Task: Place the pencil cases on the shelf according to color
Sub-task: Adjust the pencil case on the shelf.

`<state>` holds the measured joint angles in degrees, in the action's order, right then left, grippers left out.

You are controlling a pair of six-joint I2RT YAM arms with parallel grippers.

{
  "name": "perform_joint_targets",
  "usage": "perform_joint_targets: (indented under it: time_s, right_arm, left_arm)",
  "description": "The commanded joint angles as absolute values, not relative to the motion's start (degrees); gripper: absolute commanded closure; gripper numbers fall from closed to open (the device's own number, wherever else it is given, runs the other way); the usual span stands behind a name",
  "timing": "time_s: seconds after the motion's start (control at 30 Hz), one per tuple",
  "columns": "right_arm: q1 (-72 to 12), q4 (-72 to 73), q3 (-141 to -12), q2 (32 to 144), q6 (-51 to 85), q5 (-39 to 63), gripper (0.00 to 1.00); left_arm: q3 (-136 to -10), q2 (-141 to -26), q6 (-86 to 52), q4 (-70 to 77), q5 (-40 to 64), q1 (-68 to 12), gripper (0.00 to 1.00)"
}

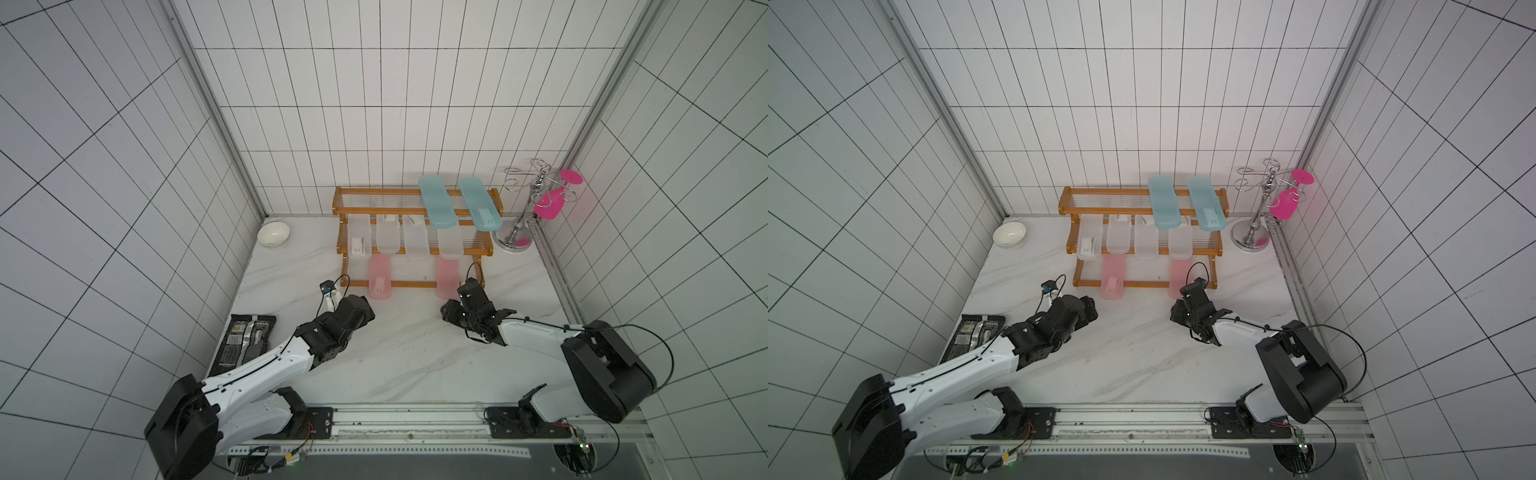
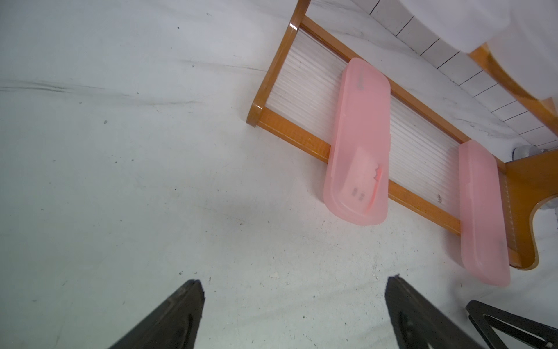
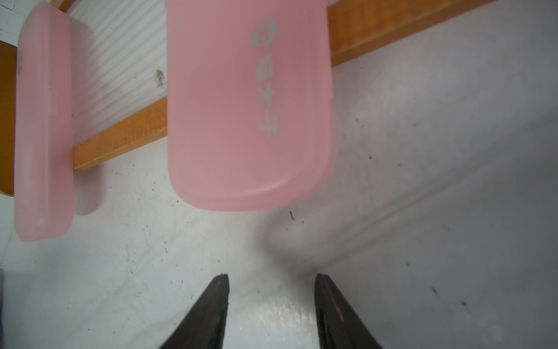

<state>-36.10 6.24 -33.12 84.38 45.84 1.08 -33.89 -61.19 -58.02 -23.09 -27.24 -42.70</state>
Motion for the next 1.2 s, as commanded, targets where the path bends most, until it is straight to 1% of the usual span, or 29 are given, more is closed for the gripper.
perform_joint_targets:
  time_s: [0.0, 0.3, 0.67, 0.93, 1.1, 1.17]
  right_arm:
    - [-34.9, 6.7, -36.3, 86.2, 45.6, 0.1, 0.51]
    - [-31.6, 3.8, -37.1, 83.9, 42.8, -1.6, 0.52]
    - [-29.2, 3.4, -37.8, 83.4, 40.1, -0.6, 0.52]
    - [-27.8, 1.2, -40.6, 83.8, 38.3, 0.4, 0.52]
    - [-27.8, -0.5, -39.2, 80.9, 38.5, -0.1, 0.44]
    - [-27.7, -1.6, -38.4, 79.5, 38.6, -0.8, 0.36]
  left_arm:
    - [-32.6, -59.6, -57.2, -24.3, -29.4, -42.4, 0.02]
    - [-32.6, -57.0, -56.2, -26.1, -30.6, -42.4, 0.02]
    - [-31.9, -53.0, -55.0, -27.8, -32.7, -42.3, 0.02]
    - [-31.3, -51.0, -54.9, -28.7, -33.0, -42.3, 0.02]
    - [-31.7, -50.5, -54.6, -28.8, -33.4, -42.3, 0.02]
    - [-32.0, -50.3, -54.5, -29.0, -33.7, -42.3, 0.02]
